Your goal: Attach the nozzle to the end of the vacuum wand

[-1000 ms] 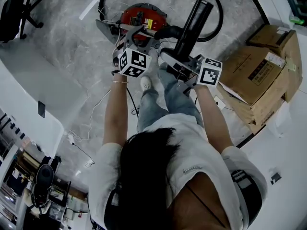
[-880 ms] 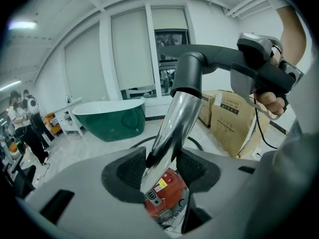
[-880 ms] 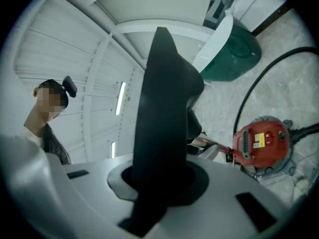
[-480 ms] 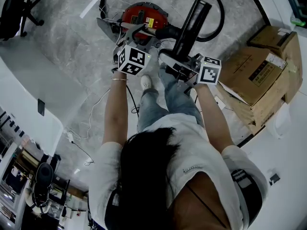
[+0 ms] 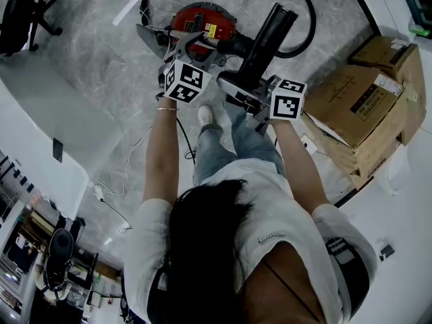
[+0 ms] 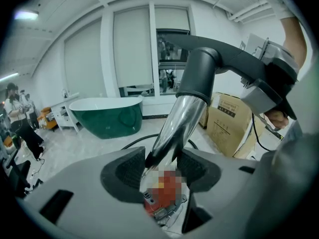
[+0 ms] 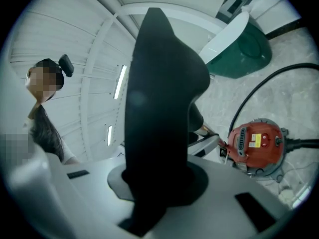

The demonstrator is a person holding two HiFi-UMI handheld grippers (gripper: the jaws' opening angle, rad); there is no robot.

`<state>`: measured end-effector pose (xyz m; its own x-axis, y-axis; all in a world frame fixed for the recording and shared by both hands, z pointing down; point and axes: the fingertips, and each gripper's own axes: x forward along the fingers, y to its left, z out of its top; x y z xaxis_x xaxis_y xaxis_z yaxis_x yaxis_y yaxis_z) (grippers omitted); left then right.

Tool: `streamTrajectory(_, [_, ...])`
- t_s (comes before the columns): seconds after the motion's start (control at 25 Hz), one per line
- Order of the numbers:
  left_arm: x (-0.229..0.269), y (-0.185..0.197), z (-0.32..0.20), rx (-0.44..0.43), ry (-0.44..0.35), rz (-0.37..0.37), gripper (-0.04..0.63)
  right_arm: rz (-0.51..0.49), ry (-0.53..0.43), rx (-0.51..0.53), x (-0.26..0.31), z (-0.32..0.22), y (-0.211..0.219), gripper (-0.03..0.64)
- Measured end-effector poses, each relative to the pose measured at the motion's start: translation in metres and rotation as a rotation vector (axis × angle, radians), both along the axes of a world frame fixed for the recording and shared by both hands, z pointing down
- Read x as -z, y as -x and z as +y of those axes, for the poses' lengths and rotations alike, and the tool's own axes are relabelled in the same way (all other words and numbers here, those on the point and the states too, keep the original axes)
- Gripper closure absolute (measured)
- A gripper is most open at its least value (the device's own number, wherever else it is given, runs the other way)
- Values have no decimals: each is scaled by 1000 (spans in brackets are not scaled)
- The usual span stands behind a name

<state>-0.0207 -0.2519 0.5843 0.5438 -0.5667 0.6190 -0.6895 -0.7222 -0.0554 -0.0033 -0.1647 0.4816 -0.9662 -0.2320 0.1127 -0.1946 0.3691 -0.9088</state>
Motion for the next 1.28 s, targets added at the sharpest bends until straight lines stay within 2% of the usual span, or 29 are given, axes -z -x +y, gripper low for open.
streamTrajectory(0.72, [-1, 2, 0, -19, 39, 26, 393, 223, -213, -11, -19, 0, 7, 545])
streamTrajectory(1.28, [1, 1, 0, -38, 65, 44, 390, 219, -299, -99, -28, 1, 12, 545])
